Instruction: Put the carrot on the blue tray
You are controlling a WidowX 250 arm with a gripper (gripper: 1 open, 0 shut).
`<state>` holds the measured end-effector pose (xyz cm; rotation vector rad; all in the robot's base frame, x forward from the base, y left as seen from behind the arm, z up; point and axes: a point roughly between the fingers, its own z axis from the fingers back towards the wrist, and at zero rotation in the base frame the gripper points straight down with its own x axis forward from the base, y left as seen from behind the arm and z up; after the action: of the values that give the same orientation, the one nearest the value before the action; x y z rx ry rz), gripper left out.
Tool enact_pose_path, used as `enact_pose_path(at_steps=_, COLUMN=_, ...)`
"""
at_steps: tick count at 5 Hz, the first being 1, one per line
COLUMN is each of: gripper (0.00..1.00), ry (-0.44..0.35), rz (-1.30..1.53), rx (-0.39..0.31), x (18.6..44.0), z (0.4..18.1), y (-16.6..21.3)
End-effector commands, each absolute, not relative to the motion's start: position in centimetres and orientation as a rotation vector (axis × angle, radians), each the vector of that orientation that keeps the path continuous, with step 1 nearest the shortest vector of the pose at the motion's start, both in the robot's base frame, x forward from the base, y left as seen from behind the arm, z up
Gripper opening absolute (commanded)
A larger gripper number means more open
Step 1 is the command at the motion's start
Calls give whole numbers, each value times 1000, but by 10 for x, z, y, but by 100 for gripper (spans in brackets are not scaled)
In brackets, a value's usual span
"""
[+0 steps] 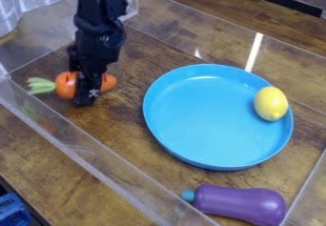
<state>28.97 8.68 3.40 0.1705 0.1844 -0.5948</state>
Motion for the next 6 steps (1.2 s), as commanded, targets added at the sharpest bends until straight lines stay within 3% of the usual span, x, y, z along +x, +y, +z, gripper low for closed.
enact_pose_path(at_steps=1, gripper=0, ry=130, rz=-569, rx=261, x=310, z=90, y=76)
enact_pose_path(at_steps=2, gripper=0, ry=155, rz=-628, rx=311, x=320, z=119, y=60)
enact_pose_path(at_steps=4, gripper=0, ry=138, rz=-732, rx=351, x=319, z=159, y=34)
enact_pose_path(at_steps=6, gripper=0, ry=128, rz=-764, rx=358, x=301, z=157, y=16)
